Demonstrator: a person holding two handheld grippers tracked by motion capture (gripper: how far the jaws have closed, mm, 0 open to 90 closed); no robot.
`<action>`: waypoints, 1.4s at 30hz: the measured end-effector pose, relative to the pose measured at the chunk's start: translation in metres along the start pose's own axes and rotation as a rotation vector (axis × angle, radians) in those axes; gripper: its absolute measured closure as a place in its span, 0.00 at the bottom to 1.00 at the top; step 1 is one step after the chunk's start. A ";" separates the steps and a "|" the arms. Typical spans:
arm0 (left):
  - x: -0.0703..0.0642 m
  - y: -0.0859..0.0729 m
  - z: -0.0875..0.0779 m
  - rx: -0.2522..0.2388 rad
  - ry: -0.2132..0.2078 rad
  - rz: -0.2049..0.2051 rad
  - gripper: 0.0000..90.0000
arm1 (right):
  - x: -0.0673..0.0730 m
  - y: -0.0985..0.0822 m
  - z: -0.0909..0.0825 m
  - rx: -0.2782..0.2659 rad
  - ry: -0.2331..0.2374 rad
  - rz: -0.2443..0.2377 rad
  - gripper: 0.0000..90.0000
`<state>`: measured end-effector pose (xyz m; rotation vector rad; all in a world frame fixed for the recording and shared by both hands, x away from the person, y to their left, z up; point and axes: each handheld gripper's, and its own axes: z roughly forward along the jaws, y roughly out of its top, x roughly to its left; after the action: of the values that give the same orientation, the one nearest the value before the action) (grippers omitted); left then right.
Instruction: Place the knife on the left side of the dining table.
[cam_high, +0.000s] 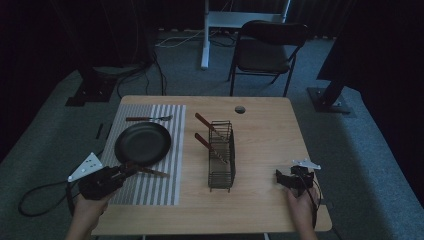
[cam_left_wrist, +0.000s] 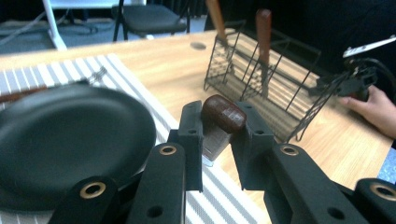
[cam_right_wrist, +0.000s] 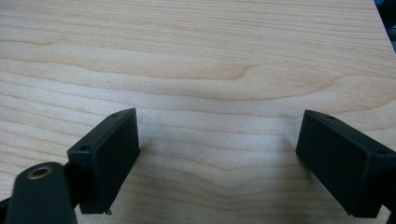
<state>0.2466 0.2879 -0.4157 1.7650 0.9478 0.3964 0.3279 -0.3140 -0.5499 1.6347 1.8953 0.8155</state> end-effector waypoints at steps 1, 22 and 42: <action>0.001 -0.003 0.001 0.001 -0.006 -0.007 0.84 | 0.000 0.000 0.000 0.000 0.000 0.001 0.14; 0.031 -0.037 0.002 0.041 0.036 -0.180 0.83 | 0.000 0.000 0.000 0.000 0.000 0.001 0.14; 0.079 -0.098 0.017 0.101 0.145 -0.419 0.56 | 0.000 0.000 0.000 0.001 -0.002 0.003 0.14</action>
<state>0.2667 0.3506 -0.5244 1.5873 1.4274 0.2097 0.3277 -0.3137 -0.5499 1.6388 1.8921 0.8146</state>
